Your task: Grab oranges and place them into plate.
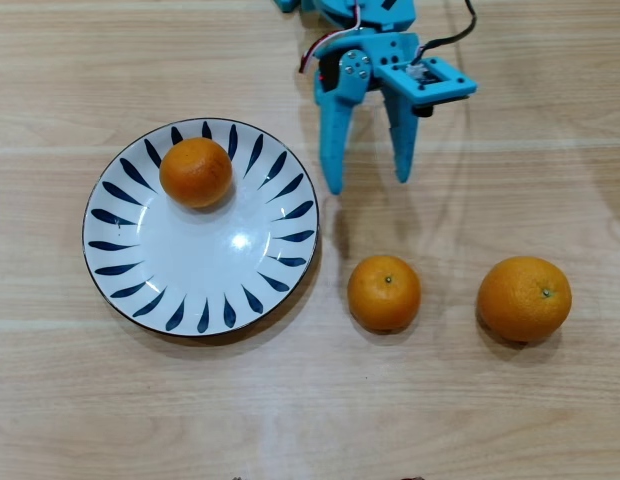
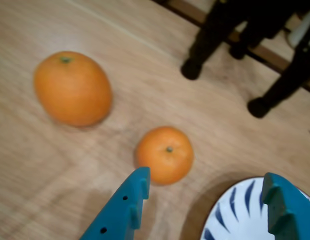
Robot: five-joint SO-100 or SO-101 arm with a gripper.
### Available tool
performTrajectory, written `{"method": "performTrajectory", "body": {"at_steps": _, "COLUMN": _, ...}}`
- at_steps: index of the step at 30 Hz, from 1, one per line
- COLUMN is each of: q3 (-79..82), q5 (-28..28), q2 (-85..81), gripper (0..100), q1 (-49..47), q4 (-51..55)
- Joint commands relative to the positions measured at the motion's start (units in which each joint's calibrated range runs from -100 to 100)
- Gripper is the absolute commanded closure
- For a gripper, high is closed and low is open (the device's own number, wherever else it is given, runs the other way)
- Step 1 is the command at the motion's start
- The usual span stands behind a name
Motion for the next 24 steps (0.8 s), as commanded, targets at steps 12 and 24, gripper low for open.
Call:
{"method": "performTrajectory", "body": {"at_steps": 12, "q3": -15.1, "q5": 0.0, "q2": 14.1, "gripper": 72, "q1": -8.4, "q4": -0.1}}
{"method": "performTrajectory", "body": {"at_steps": 24, "q3": -14.4, "q5": -0.3, "q2": 16.1, "gripper": 83, "q1": -7.5, "q4": -0.2}}
